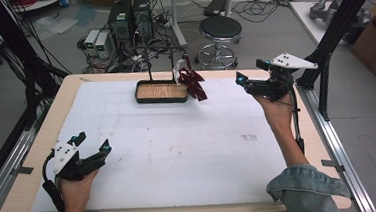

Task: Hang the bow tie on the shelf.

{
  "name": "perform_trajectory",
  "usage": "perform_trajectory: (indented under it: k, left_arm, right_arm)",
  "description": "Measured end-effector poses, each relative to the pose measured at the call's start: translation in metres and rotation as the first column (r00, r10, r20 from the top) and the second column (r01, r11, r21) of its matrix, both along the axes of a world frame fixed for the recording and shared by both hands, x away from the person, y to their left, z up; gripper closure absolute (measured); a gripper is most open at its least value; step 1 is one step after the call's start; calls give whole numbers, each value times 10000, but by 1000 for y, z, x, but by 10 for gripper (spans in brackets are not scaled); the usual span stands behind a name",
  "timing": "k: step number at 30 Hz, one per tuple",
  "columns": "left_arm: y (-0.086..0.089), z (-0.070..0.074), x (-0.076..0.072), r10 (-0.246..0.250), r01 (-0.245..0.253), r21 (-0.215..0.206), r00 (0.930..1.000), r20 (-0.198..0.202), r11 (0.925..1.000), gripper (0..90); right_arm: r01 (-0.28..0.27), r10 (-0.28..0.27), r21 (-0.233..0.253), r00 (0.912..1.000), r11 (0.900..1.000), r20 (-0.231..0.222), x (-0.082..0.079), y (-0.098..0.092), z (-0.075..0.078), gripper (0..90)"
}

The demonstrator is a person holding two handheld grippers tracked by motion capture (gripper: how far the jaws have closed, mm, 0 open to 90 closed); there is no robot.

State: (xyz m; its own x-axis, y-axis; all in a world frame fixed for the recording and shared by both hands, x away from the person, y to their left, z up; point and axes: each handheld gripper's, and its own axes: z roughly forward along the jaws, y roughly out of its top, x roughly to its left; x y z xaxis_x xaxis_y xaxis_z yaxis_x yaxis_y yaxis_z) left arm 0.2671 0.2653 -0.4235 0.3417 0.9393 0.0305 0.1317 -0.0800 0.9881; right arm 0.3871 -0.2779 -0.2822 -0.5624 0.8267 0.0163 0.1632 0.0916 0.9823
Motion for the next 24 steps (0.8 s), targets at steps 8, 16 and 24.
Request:
perform_trajectory:
  k: [8,16,24]
  left_arm:
    - [0,0,0,25,-25,-14,10000,1,10000,176]
    - [0,0,0,59,-59,-5,10000,17,10000,176]
    - [0,0,0,105,-105,23,9999,23,9999,175]
  right_arm:
    - [208,-213,403,9997,9990,132,-29,-18,-20,116]
    - [462,-490,535,9974,9975,524,-54,-24,-41,114]
    - [773,-853,864,9919,9933,937,-79,-29,-66,109]
